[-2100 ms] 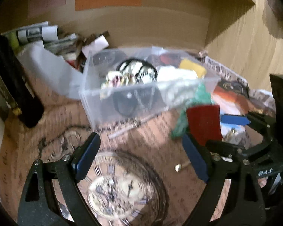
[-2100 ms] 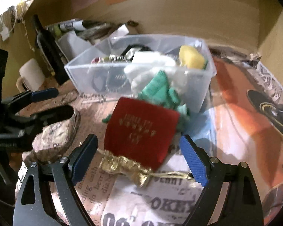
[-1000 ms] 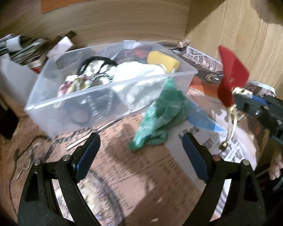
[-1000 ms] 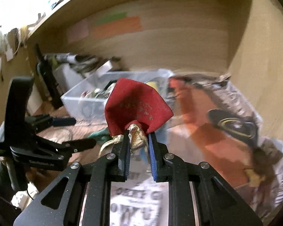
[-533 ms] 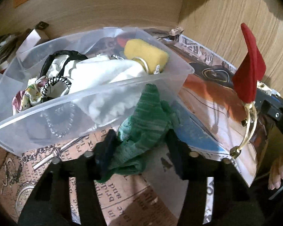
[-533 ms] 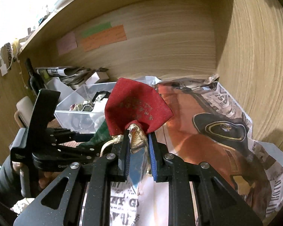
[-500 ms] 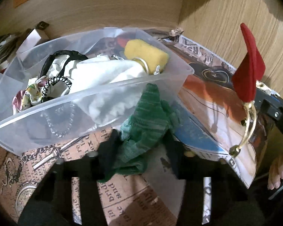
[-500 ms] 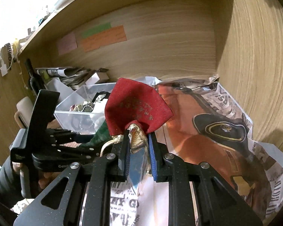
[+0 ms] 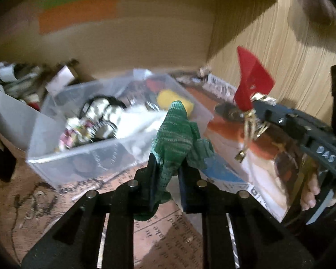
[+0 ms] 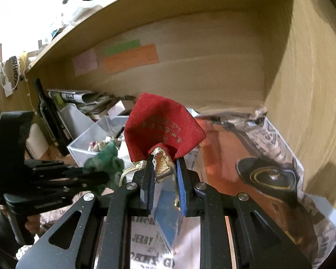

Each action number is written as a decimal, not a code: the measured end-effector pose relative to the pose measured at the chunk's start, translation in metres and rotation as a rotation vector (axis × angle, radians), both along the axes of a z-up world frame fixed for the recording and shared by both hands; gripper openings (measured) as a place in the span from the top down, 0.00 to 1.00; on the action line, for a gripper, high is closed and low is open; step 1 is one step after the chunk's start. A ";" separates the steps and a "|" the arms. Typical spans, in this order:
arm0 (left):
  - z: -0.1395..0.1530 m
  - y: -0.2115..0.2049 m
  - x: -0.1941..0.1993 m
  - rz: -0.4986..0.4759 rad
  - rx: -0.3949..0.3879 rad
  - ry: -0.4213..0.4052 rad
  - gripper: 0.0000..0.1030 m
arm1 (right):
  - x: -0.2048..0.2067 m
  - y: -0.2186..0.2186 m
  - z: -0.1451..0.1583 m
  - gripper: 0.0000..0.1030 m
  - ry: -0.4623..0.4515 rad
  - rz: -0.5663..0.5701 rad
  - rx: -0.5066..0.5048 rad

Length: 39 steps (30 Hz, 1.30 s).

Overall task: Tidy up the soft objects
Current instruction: 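Grasp the red pouch with the right tool while the left tool grasps the green cloth, then carry the pouch and green cloth into the clear box and release both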

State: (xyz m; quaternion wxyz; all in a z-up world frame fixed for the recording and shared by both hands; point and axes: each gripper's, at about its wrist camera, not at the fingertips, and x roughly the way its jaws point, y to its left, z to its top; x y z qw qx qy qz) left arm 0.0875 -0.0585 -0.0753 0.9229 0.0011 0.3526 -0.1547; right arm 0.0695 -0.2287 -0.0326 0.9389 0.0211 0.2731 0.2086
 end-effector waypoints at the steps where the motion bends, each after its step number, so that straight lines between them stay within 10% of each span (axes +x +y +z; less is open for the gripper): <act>1: 0.006 0.004 -0.002 0.010 -0.004 -0.017 0.84 | 0.001 0.002 0.002 0.84 -0.007 0.004 -0.001; 15: 0.049 0.069 0.023 0.214 -0.019 -0.144 0.83 | 0.047 0.059 0.011 0.84 -0.046 0.088 -0.069; 29: 0.000 0.082 0.086 0.245 0.013 -0.005 0.83 | 0.097 0.102 -0.019 0.80 0.076 0.149 -0.144; 39: -0.004 0.085 0.086 0.245 0.010 0.012 0.49 | 0.104 0.099 -0.023 0.57 0.117 0.121 -0.157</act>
